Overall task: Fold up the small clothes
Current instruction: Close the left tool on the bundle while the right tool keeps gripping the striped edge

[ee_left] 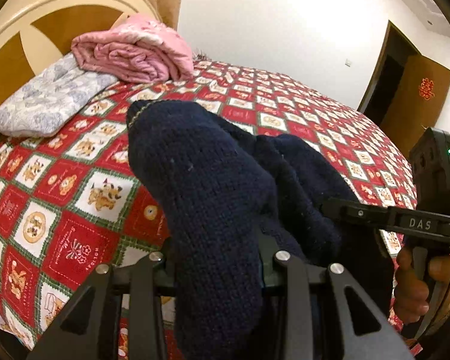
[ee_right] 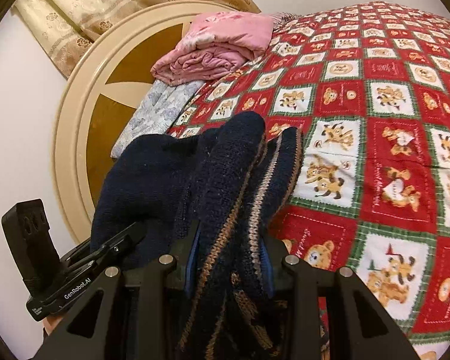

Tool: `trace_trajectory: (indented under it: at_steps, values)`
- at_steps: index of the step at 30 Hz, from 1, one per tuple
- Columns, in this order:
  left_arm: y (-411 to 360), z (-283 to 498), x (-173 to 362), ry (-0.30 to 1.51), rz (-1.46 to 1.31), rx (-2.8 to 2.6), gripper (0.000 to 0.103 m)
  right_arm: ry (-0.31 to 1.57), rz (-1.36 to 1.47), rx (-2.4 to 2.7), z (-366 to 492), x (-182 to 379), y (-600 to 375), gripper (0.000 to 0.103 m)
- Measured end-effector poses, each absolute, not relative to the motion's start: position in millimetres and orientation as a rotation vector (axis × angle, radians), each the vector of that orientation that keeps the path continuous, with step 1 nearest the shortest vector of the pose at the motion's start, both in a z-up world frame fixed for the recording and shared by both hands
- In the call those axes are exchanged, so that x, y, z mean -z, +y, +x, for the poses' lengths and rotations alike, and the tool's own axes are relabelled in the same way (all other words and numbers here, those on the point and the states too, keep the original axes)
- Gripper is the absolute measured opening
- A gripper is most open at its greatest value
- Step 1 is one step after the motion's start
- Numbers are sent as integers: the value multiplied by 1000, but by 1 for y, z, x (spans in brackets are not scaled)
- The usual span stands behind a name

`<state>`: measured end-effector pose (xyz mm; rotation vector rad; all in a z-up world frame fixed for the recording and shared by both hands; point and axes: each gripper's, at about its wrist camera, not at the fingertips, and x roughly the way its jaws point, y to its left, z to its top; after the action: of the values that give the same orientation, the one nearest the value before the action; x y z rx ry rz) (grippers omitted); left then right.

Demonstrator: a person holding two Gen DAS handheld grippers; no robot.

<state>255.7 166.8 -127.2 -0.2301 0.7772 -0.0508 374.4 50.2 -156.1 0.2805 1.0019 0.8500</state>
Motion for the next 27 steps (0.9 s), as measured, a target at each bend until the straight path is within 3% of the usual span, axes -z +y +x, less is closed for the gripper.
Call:
trace_trajectory:
  at_steps: [21,24,27]
  values:
    - [183,263,171,833,-240,66,41,1085,259,-783,397,201,55,36]
    - [185,264,174,833,-246,67,44,1091,252,-776,398,205,55,36]
    - [185,265,178,826,-235,56,56,1101,225,-755,400,209,56,37]
